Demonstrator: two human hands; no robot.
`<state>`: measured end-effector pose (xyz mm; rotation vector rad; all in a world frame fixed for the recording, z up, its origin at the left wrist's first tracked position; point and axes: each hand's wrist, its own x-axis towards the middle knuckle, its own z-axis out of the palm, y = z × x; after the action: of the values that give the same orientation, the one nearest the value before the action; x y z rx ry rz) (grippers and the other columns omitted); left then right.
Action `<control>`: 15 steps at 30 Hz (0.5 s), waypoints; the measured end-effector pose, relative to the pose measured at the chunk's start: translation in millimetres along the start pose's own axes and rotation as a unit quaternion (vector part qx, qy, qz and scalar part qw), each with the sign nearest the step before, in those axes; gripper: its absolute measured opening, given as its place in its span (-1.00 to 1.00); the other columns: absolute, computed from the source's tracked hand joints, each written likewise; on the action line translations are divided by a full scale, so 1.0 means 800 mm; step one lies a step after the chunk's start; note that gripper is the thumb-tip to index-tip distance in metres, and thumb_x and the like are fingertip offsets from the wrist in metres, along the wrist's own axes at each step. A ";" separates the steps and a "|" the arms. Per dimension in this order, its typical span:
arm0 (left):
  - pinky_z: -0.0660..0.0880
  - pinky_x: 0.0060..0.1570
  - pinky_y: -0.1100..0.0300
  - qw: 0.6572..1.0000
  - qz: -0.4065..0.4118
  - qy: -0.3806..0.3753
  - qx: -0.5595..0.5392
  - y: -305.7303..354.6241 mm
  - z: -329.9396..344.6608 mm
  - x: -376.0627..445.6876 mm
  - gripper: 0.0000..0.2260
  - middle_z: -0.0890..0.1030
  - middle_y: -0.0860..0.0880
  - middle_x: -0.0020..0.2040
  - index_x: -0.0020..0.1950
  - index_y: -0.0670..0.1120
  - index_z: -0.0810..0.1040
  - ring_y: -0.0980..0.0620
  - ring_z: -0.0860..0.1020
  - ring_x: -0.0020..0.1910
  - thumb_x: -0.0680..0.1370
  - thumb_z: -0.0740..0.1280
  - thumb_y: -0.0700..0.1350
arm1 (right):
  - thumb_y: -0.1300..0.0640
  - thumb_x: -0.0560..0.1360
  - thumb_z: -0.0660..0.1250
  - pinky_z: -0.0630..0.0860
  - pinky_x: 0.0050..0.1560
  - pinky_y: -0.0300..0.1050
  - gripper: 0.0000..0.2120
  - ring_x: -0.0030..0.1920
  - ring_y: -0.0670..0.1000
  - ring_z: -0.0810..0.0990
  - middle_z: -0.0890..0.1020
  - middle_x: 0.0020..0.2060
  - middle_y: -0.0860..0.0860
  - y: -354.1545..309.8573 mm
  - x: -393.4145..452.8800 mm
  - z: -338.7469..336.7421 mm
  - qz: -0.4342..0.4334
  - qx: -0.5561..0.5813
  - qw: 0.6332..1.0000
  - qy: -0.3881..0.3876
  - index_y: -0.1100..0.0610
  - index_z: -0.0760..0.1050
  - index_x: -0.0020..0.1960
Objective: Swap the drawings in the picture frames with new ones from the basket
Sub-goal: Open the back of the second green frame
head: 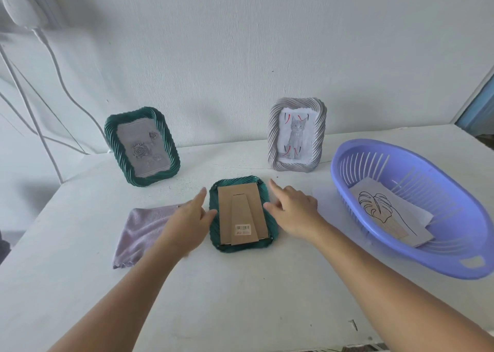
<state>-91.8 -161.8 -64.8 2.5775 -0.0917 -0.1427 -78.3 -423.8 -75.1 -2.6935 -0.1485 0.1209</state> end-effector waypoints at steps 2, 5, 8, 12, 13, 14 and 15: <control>0.51 -0.05 0.02 0.999 0.008 -0.013 0.042 0.001 0.002 0.007 -0.49 0.62 0.01 -0.16 0.63 -0.06 0.19 0.02 0.58 -0.09 0.70 0.19 0.01 | -0.20 0.66 0.08 0.24 0.33 0.09 -0.45 0.29 0.10 0.45 0.48 0.21 -0.03 -0.002 0.004 0.008 0.001 -0.050 0.999 -0.007 -0.15 0.11 0.62; 0.50 -0.06 0.02 0.998 0.011 -0.013 0.057 0.000 0.003 0.013 -0.56 0.61 0.02 -0.17 0.57 -0.08 0.29 -0.04 0.55 -0.08 0.70 0.17 0.00 | -0.18 0.68 0.03 0.23 0.32 0.09 -0.47 0.30 0.13 0.43 0.45 0.28 -0.01 -0.001 0.006 0.016 0.002 -0.079 0.997 -0.002 -0.14 0.11 0.63; 0.50 0.00 -0.01 0.998 0.005 -0.019 0.067 0.003 0.003 0.014 -0.57 0.62 -0.01 -0.12 0.56 -0.08 0.29 -0.07 0.54 -0.03 0.70 0.16 -0.01 | -0.18 0.68 0.01 0.22 0.31 0.10 -0.47 0.29 0.13 0.43 0.44 0.29 -0.01 -0.001 0.006 0.021 0.002 -0.087 0.996 0.006 -0.13 0.09 0.63; 0.52 0.02 0.01 0.998 -0.008 -0.031 0.058 0.016 0.005 0.018 -0.62 0.65 -0.05 -0.08 0.52 -0.10 0.32 -0.10 0.58 -0.02 0.70 0.18 -0.05 | -0.14 0.69 0.00 0.20 0.31 0.11 -0.49 0.30 0.11 0.43 0.45 0.32 -0.01 0.003 0.007 0.019 0.011 -0.100 0.995 0.005 -0.12 0.10 0.62; 0.53 0.02 0.01 0.998 -0.008 -0.033 0.051 0.020 0.007 0.019 -0.62 0.65 -0.05 -0.09 0.51 -0.10 0.33 -0.10 0.58 -0.02 0.70 0.18 -0.05 | -0.13 0.69 0.00 0.20 0.30 0.11 -0.49 0.31 0.11 0.43 0.45 0.33 0.00 0.006 0.007 0.017 0.015 -0.103 0.995 0.006 -0.12 0.10 0.62; 0.54 0.02 0.01 0.998 -0.006 -0.034 0.045 0.025 0.009 0.019 -0.63 0.65 -0.05 -0.10 0.49 -0.11 0.35 -0.09 0.59 -0.03 0.69 0.19 -0.05 | -0.12 0.69 -0.01 0.20 0.30 0.11 -0.49 0.31 0.12 0.43 0.45 0.33 0.01 0.011 0.007 0.015 0.019 -0.106 0.994 0.008 -0.11 0.10 0.62; 0.55 0.02 0.01 0.999 -0.004 -0.033 0.043 0.028 0.011 0.020 -0.64 0.65 -0.05 -0.11 0.47 -0.11 0.37 -0.09 0.60 -0.04 0.69 0.20 -0.04 | -0.12 0.69 -0.01 0.20 0.30 0.12 -0.49 0.30 0.12 0.43 0.45 0.33 0.01 0.015 0.006 0.013 0.023 -0.108 0.994 0.009 -0.11 0.09 0.63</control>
<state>-77.7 -187.2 -61.7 2.6585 -0.1135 -0.2330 -74.0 -429.6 -90.1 -2.9132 -0.0973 0.0984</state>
